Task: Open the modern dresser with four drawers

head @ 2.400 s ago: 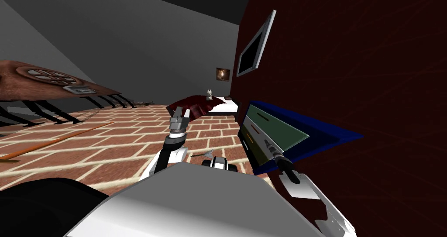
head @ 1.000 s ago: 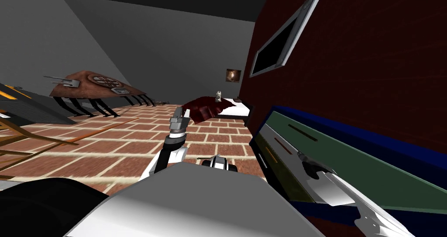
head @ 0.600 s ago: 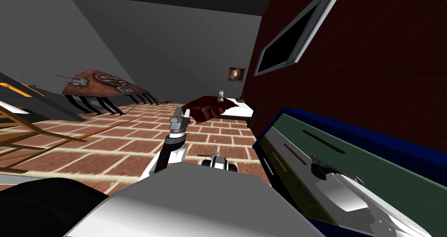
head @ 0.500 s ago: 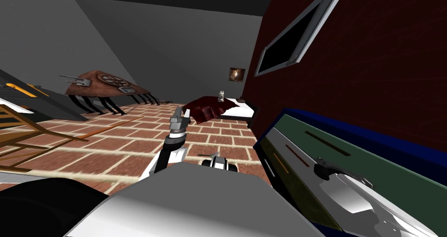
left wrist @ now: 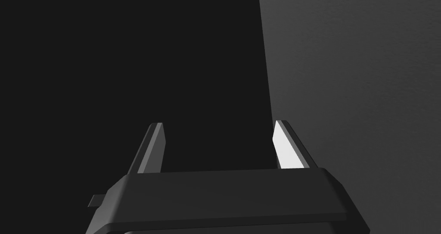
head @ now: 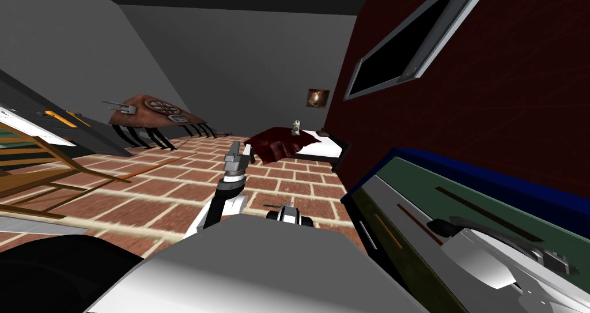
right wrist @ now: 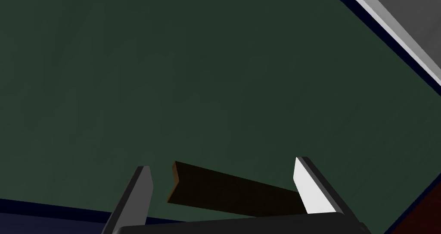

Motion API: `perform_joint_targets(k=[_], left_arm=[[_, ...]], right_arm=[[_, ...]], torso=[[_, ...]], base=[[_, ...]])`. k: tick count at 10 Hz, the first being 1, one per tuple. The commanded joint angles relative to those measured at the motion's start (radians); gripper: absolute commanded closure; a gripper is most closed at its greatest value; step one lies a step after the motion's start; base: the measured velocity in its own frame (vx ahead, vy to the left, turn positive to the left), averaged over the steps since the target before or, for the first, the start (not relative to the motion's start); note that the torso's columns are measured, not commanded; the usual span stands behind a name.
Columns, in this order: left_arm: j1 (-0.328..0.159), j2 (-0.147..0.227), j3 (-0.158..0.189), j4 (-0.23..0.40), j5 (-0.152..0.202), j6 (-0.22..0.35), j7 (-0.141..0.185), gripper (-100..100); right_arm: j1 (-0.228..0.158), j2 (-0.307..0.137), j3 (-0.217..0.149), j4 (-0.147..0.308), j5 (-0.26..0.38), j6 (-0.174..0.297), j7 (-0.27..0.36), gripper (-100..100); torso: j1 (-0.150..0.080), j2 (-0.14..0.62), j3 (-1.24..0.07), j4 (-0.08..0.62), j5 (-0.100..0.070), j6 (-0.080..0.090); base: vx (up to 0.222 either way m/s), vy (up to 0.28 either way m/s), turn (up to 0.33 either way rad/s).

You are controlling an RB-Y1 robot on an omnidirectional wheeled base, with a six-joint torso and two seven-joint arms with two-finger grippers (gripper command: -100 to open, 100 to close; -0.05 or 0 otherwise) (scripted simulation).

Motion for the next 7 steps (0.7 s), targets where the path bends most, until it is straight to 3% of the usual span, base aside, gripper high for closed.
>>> perform_joint_targets(k=[1,2,3,7], left_arm=[[0.0,0.0,0.0,0.0,0.0,0.0,0.0,0],[0.0,0.0,0.0,0.0,0.0,0.0,0.0,0],[0.0,0.0,0.0,0.0,0.0,0.0,0.0,0],[0.0,0.0,0.0,0.0,0.0,0.0,0.0,0]], right_arm=[[0.001,-0.013,-0.005,0.017,0.012,0.014,0.001,-100],[0.002,-0.014,-0.006,0.019,0.014,0.017,0.0,-100],[0.002,-0.014,-0.006,0.019,0.014,0.017,0.0,100],[0.008,-0.026,-0.008,-0.002,-0.004,0.031,0.015,100]], torso=[[-0.003,0.002,0.001,0.0,-0.001,0.001],[-0.003,0.002,0.001,0.001,-0.001,0.0],[-0.001,0.0,0.0,0.0,-0.001,0.0],[0.007,-0.003,-0.002,-0.001,0.002,0.0]], base=[[0.0,0.007,-0.016],[0.0,0.0,0.0],[0.0,0.0,0.0],[-0.008,0.165,-0.007]])
